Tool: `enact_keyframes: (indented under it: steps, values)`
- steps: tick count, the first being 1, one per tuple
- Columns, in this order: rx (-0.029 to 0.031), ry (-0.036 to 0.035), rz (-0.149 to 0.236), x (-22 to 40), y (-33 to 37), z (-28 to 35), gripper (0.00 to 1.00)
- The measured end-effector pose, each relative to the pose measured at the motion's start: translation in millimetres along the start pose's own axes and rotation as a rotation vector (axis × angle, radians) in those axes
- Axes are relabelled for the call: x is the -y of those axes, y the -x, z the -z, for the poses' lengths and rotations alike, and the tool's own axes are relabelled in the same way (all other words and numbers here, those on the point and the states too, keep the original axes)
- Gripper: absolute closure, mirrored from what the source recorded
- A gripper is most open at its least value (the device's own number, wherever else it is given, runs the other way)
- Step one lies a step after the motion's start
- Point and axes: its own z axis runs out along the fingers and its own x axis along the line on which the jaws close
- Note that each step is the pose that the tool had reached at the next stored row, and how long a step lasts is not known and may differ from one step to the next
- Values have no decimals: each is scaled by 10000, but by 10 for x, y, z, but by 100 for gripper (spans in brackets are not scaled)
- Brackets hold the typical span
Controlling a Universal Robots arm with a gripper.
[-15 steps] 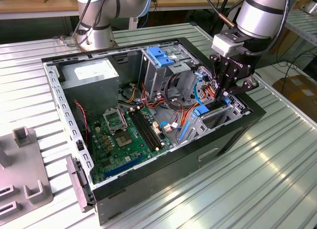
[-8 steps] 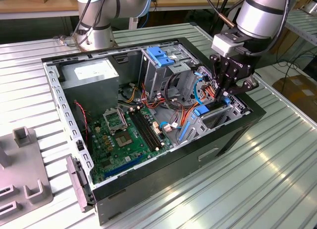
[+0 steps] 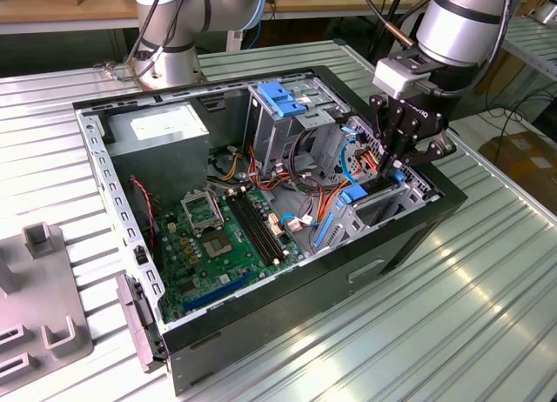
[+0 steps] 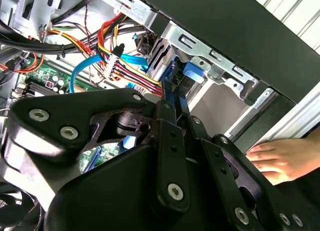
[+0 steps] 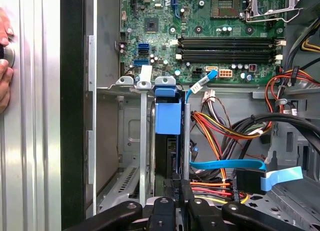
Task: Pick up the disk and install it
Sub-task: 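Insert the first disk wire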
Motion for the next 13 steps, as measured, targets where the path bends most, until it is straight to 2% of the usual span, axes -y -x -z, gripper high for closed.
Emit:
enact_keyframes:
  steps: [13]
  values:
    - [13,0,-2,0,-7,-9,84]
